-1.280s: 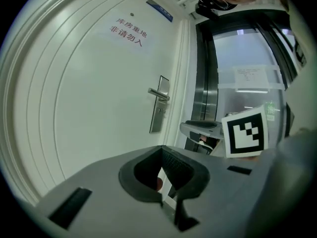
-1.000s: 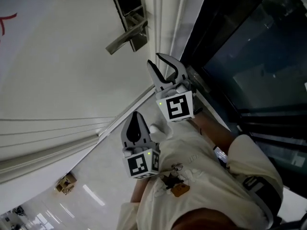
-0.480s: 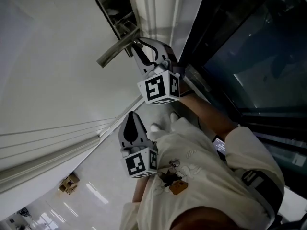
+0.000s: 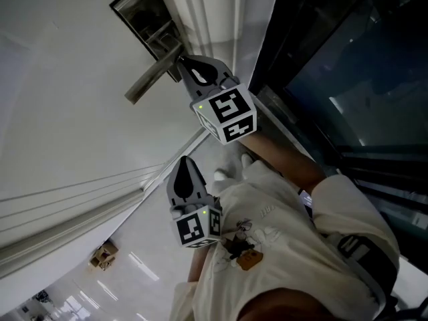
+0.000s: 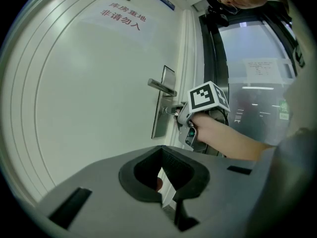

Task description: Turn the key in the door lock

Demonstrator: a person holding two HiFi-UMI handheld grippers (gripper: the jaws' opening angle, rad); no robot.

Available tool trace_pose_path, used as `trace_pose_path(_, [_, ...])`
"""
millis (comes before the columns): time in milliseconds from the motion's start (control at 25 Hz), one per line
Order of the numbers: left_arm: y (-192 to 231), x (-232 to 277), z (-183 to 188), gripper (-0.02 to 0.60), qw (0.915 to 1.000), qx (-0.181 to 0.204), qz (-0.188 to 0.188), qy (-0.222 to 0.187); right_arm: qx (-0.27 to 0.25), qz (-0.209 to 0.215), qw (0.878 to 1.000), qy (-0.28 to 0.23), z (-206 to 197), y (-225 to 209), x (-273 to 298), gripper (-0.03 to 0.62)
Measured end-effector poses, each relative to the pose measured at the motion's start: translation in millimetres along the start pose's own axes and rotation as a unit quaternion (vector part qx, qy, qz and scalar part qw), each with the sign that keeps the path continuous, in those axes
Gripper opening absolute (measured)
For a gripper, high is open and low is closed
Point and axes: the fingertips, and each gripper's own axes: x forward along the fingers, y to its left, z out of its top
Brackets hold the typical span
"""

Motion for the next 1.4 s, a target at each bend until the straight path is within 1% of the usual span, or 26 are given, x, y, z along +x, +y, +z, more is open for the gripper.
trace_pose_path(80, [-2,2,0,0.006,1.0,0.003,-0.002,0.001,0.075,0.015,0.997,-0.005,-1,-3,0,0.017])
trace_pose_path(200, [-5,5,1,0.006,1.0,0.006,-0.004,0.002,0.179,0.033,0.983,-0.012,-1,-5,-1,0.018])
trace_pose_path(280, [-6,7,1,0.006,1.0,0.007,-0.004,0.003,0.222,0.04,0.974,-0.017,-2,-6,-1,0.018])
trace_pose_path(400, [-7,8,0,0.006,1.0,0.007,-0.003,0.004,0.268,0.044,0.962,-0.029,-2,-7,-1,0.018])
trace_pose_path(560, [-9,9,-1,0.006,0.9999,0.008,-0.004,0.006,0.356,0.048,0.933,-0.038,-4,-9,-1,0.018])
trace_pose_path(760, [-7,9,-3,0.006,0.9999,0.007,-0.003,0.009,0.44,0.053,0.895,-0.039,-7,-11,0,0.018])
trace_pose_path(840, [-7,9,-3,0.006,0.9999,0.007,-0.003,0.009,0.479,0.063,0.874,-0.041,-7,-11,0,0.018])
trace_pose_path(880, [-7,8,-3,0.006,0.9999,0.007,-0.003,0.009,0.502,0.068,0.861,-0.042,-8,-11,0,0.018])
trace_pose_path(920, [-8,8,-3,0.006,0.9999,0.007,-0.004,0.009,0.528,0.073,0.845,-0.042,-8,-11,0,0.018])
trace_pose_path(960, [-8,8,-3,0.006,0.9999,0.007,-0.005,0.009,0.556,0.079,0.826,-0.042,-9,-11,0,0.018])
trace_pose_path(1080, [-10,8,-4,0.006,0.9999,0.008,-0.006,0.01,0.64,0.096,0.761,-0.041,-12,-10,1,0.018])
trace_pose_path(1120, [-11,7,-4,0.006,0.9999,0.008,-0.006,0.009,0.66,0.101,0.744,-0.041,-13,-11,1,0.018])
trace_pose_path(1160, [-11,7,-4,0.006,0.9999,0.007,-0.006,0.009,0.673,0.103,0.732,-0.041,-14,-11,0,0.018])
trace_pose_path(1200, [-12,6,-4,0.006,0.9999,0.007,-0.006,0.009,0.681,0.102,0.724,-0.039,-14,-12,0,0.018])
trace_pose_path(1360, [-12,3,-5,0.006,0.9999,0.008,-0.004,0.011,0.702,0.113,0.702,-0.041,-14,-13,1,0.023])
trace_pose_path(1400, [-12,2,-5,0.006,0.9999,0.009,-0.003,0.01,0.703,0.117,0.7,-0.043,-13,-14,2,0.058])
